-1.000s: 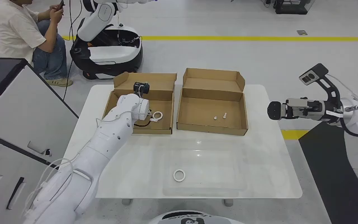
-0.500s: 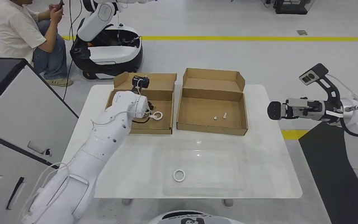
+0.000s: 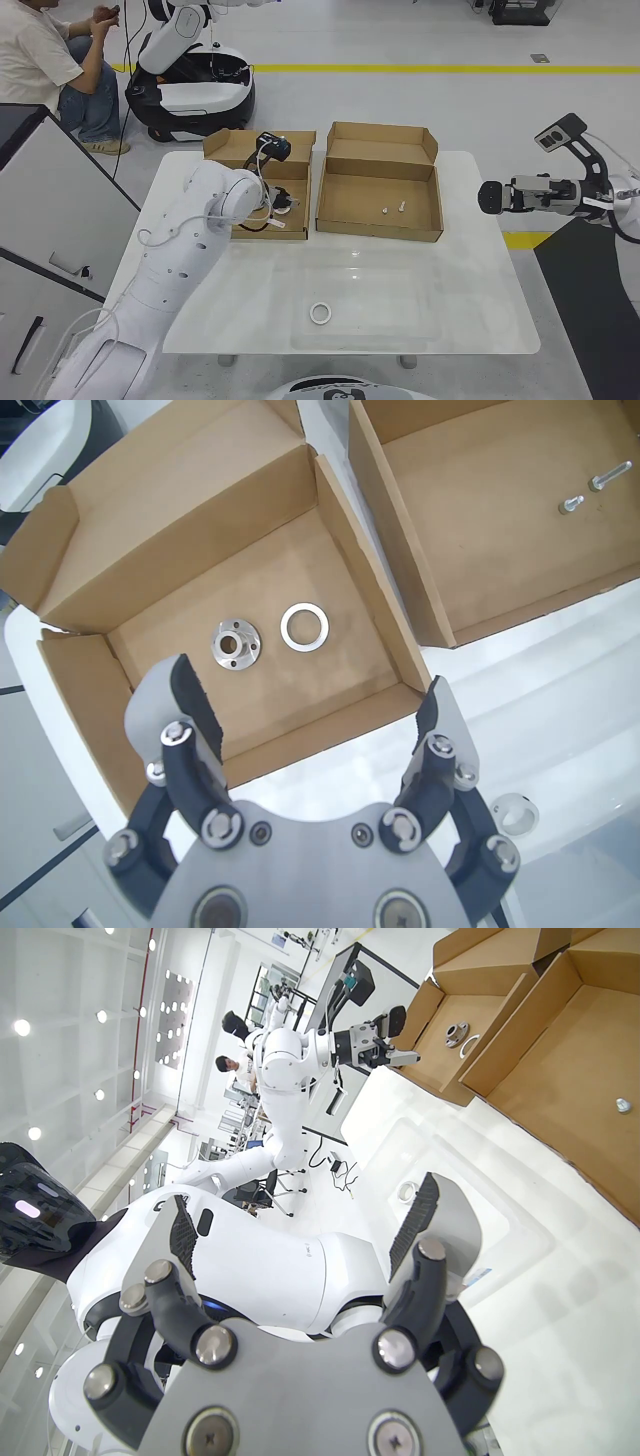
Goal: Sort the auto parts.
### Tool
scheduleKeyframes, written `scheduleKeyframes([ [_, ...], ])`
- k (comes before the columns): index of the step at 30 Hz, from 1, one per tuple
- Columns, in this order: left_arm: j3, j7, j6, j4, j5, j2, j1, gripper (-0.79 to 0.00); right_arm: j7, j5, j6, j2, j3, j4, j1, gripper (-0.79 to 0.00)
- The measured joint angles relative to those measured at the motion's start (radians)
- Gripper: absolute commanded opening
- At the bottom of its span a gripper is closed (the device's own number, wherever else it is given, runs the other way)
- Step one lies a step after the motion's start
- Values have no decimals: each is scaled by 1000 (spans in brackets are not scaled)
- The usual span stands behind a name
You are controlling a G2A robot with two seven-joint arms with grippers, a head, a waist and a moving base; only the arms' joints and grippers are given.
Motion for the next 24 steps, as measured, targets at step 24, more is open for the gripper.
scheduleKeyframes([
  [24,2,-51,-176,-89,-59,10,17,0,0,0,0,0,0,0,0,0],
])
